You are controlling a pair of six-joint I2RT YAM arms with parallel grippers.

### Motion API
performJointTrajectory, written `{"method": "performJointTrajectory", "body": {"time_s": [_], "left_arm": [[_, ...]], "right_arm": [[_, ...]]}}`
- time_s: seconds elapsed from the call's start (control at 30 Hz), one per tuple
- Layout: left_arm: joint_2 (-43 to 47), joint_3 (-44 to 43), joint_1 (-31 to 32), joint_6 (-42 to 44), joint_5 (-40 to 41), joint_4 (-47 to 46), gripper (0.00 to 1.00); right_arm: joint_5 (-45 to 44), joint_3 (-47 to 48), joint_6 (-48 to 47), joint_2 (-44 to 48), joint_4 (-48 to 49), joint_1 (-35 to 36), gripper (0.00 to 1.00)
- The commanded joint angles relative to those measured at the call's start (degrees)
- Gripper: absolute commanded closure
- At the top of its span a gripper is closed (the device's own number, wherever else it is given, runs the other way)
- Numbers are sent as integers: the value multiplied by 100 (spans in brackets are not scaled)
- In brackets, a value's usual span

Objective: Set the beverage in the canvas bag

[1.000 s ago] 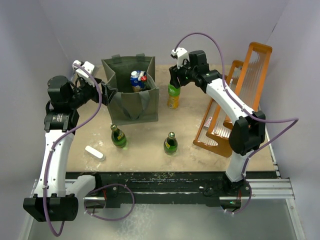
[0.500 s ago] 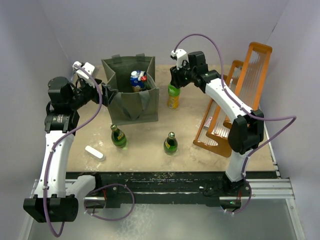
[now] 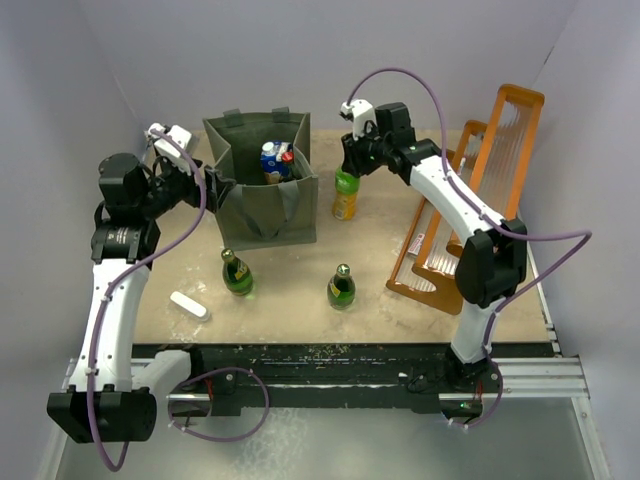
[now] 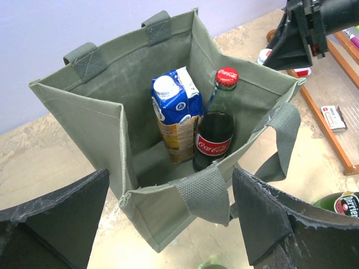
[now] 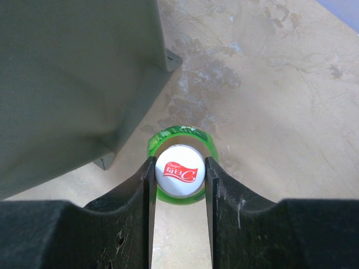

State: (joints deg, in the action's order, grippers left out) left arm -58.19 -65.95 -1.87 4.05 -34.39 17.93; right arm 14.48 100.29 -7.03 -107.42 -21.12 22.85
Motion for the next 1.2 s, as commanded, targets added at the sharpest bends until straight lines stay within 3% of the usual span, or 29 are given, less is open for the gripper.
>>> {"method": "performJointTrajectory", "body": {"time_s": [0.0,0.17,0.67,1.17], "left_arm": [[-205,-111,-24,69,204,-26,8],[-305,-142,-24,76,295,-112,10],[-1170,-913,72,-154,648,396,20],[-1284,-906,371,14,906,230,24]], "right_arm": [[26,369,85,687,143,26,100],[-433,425,120,1159,136,26,100],[-303,1631,184,2137,-404,233,100],[-597,3469,208,1416,-174,1292,100]]}}
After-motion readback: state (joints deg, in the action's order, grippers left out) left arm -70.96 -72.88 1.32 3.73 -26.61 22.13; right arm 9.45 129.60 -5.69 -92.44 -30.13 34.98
